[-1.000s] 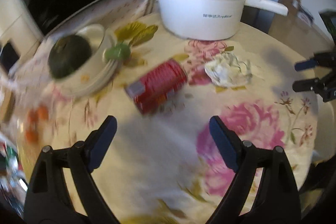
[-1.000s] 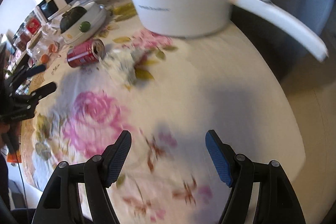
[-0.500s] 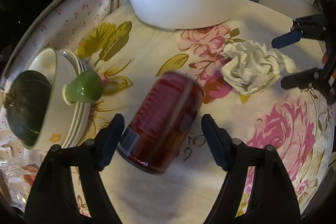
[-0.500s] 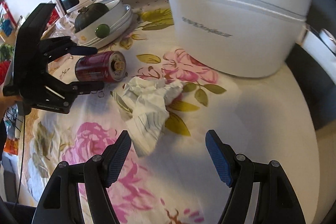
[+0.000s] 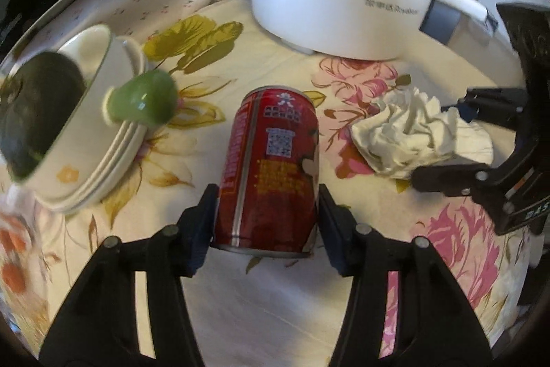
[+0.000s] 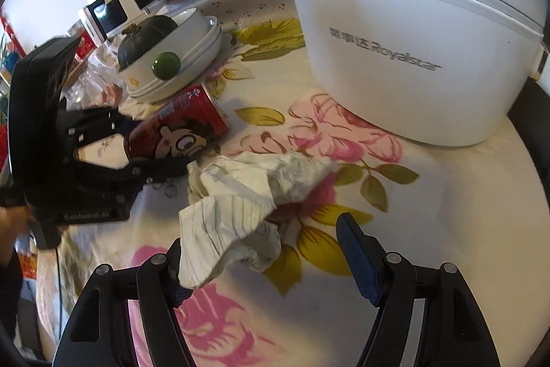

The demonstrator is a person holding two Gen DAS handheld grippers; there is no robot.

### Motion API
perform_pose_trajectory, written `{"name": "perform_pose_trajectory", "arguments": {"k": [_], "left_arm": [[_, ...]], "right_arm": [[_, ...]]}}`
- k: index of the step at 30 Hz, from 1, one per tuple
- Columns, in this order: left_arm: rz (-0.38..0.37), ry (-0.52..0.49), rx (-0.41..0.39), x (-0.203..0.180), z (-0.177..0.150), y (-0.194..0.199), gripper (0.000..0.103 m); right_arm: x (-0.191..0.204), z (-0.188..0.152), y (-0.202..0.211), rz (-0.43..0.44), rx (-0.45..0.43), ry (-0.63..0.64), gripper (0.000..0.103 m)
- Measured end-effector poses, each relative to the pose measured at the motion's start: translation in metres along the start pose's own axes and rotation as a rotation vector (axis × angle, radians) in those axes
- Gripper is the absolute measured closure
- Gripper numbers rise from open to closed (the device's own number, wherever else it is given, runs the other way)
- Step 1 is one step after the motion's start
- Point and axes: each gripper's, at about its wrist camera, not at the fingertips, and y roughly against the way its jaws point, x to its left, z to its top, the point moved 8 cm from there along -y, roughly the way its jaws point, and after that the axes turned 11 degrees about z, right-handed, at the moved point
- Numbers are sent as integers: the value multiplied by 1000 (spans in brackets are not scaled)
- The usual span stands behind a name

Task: Collect trash
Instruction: 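Grasp the red can with the left tool while the right tool grasps the white tissue, then carry the red can and white tissue over the white bin with both tools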

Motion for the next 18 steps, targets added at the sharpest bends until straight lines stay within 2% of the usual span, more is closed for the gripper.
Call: {"name": "perform_pose_trajectory", "arguments": {"k": [1, 4, 5, 7, 12, 18], "left_arm": [[5, 17, -2, 1, -3, 2, 46], [13, 72, -7, 3, -15, 9, 46], [16, 100, -6, 4, -20, 13, 46], [20, 150, 2, 5, -30, 18, 46], [57, 245, 38, 1, -63, 38, 46], [65, 292, 56, -9, -95, 60, 46]], "right_arm": [[1, 1, -1, 8, -5, 1, 38], [7, 0, -3, 36, -13, 4, 63], [9, -1, -4, 34, -9, 6, 67], [13, -7, 1, 36, 0, 16, 71], [15, -26, 20, 19, 19, 25, 71], [14, -48, 47, -4, 21, 18, 71]]}}
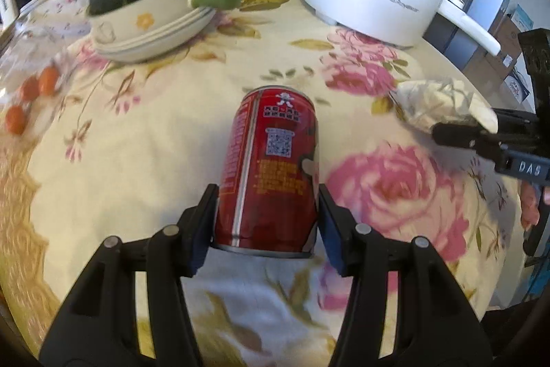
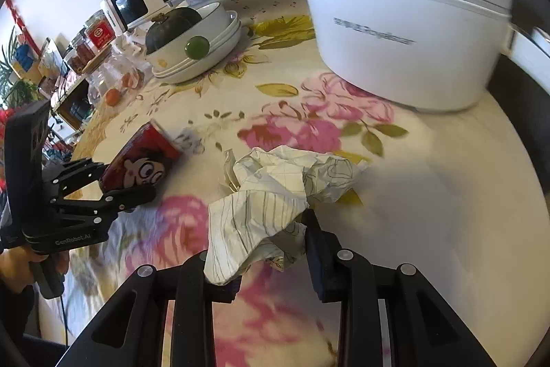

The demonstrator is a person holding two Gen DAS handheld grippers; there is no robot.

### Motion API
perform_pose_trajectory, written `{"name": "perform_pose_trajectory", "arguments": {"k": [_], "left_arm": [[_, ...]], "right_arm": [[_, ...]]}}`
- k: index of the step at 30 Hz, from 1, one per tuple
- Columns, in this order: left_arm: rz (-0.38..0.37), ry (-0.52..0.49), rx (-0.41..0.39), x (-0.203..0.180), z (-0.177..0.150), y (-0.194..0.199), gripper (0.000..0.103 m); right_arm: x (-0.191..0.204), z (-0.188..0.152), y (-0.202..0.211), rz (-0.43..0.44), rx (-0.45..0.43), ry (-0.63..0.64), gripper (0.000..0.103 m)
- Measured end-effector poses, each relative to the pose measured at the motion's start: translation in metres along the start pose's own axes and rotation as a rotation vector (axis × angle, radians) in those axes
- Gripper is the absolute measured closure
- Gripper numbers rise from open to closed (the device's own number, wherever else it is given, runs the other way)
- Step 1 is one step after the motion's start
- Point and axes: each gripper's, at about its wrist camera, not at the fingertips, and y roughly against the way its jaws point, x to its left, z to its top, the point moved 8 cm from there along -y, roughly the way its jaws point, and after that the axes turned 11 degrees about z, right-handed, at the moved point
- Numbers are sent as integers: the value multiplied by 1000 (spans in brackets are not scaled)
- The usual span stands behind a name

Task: Collect trash
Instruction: 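Carry the red can and white tissue over the white bin with both tools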

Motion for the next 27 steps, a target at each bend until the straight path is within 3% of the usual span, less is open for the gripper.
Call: {"name": "perform_pose_trajectory", "arguments": {"k": [9, 15, 27], "left_arm": [[-1, 33, 19, -11, -33, 37, 46], [21, 18, -8, -27, -48, 71, 46], [-34, 6, -57, -74, -74, 136, 46]], "right_arm": [[13, -36, 60, -58, -1, 10, 71], [35, -60, 103, -85, -2, 43, 71], [50, -113, 167, -91, -39, 24, 71]]}}
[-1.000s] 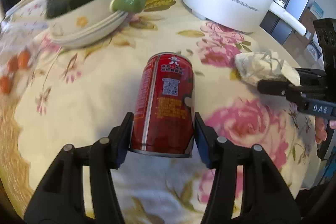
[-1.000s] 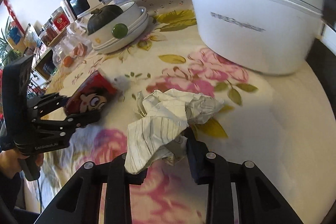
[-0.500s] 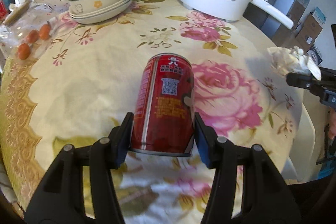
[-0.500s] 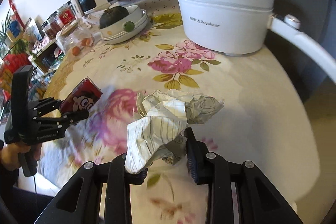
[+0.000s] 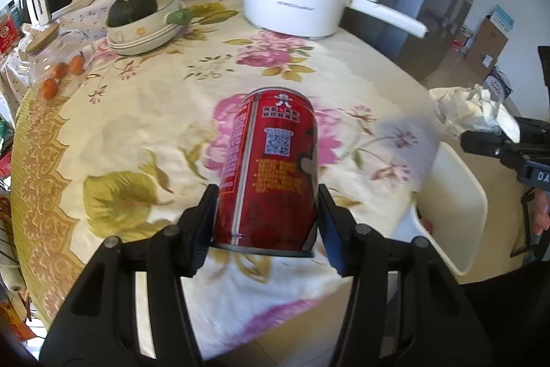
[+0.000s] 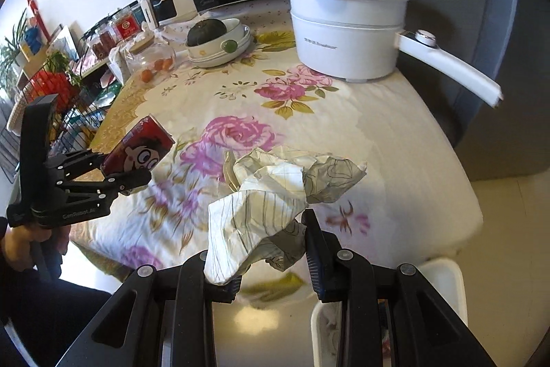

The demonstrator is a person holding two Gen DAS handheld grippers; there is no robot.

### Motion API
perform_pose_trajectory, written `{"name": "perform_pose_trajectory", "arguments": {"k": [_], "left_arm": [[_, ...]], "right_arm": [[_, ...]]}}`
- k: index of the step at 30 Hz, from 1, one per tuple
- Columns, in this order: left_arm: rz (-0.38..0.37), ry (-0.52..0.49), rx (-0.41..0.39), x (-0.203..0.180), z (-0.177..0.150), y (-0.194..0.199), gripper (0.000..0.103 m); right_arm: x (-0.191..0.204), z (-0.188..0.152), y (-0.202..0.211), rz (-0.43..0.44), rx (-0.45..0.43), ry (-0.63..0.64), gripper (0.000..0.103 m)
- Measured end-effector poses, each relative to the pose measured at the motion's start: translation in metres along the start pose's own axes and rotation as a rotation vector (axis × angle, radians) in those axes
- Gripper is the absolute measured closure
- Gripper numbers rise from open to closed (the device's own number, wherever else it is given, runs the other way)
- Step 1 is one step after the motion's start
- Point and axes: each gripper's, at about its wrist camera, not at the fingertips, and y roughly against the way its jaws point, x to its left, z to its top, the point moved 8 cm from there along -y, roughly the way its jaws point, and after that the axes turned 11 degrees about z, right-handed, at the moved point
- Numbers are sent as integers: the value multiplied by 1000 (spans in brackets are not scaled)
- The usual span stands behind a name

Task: Collect trash
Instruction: 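Carry the red can and white tissue over the white bin with both tools, then open both tools to drop the red can and tissue into the bin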

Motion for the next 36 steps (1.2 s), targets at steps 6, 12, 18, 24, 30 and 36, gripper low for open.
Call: {"name": "perform_pose_trajectory", "arguments": {"k": [6, 12, 18, 24, 30, 36], "left_arm": [[-42, -34, -14, -34, -12, 13, 46], [-106, -66, -14, -74, -16, 12, 46], [-148, -166, -3, -121, -24, 7, 46], [-180, -243, 15, -161, -34, 2, 46], [-218, -290, 34, -197, -40, -2, 46], [-240, -341, 42, -226, -45, -5, 46]], "right_arm": [[-17, -25, 22, 13, -41, -68, 71], [-41, -46, 41, -32, -50, -101, 71], [-76, -80, 47, -94, 3, -156, 71], [-110, -119, 49, -150, 90, -239, 71], [-133, -145, 51, -182, 143, -308, 71], [-151, -166, 59, -183, 165, -392, 52]]}}
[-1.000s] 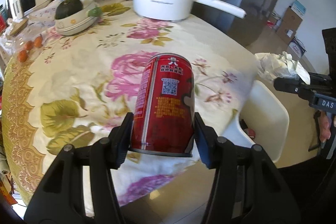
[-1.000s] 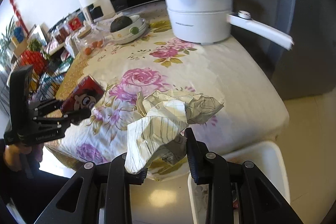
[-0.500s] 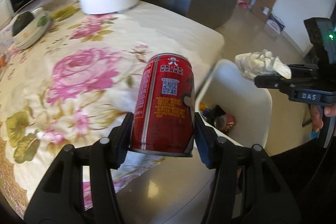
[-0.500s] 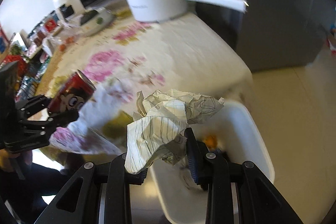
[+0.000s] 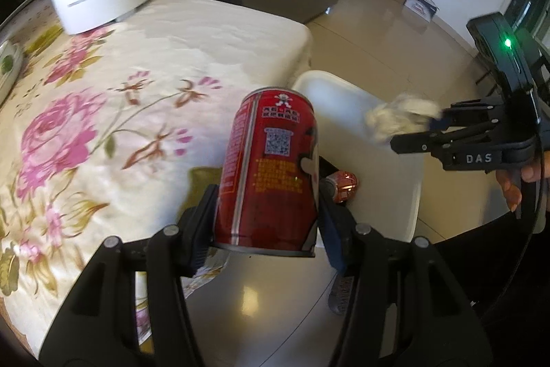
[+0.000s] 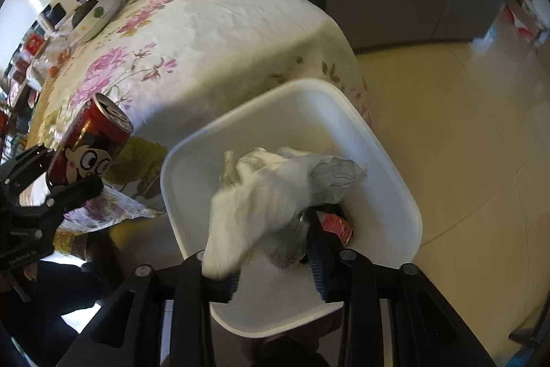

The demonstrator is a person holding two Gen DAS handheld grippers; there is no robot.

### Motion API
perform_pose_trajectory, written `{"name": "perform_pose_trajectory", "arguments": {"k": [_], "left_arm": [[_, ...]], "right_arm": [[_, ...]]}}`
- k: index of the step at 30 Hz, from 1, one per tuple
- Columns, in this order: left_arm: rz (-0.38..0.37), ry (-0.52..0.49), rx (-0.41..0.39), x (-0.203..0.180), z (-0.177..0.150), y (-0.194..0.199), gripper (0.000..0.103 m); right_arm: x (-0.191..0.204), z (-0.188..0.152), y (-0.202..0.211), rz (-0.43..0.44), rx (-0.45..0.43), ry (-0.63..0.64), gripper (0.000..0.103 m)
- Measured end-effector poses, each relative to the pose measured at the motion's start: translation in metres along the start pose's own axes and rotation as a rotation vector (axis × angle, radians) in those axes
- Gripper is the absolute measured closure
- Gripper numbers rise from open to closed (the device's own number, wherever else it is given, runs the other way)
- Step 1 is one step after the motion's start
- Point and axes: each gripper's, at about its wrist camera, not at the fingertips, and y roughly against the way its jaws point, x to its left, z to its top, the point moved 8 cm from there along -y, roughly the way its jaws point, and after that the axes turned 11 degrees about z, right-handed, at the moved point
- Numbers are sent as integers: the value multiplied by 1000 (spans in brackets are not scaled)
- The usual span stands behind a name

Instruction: Collect trash

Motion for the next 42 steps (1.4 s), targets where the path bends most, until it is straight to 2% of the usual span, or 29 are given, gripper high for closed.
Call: {"name": "perform_pose_trajectory", "arguments": {"k": [1, 2, 13, 24, 26, 28, 32, 42], "left_arm": [[-4, -12, 0, -5, 1, -2, 46], [-7, -19, 1, -9, 1, -4, 46], [-30, -110, 45, -43, -3, -29, 46], [-36, -161, 38, -57, -2, -39, 48], [-16, -149, 21, -52, 2, -35, 44], [-2, -132, 7, -47, 5, -29, 33], [6, -102, -1, -37, 8, -23, 32], [79, -11, -21, 4, 1, 2, 20]], "right_arm": [[-3, -1, 1, -4, -5, -12, 37], [-8, -1, 5, -6, -18, -27, 33], [-25, -7, 16, -16, -37, -59, 33], [-39, -13, 25, -27, -55, -90, 33], [-42, -14, 26, -29, -57, -95, 33], [-45, -15, 28, -31, -58, -101, 33], [-48, -16, 30, -36, -61, -105, 33], [-29, -10, 39, -25, -94, -71, 33]]}}
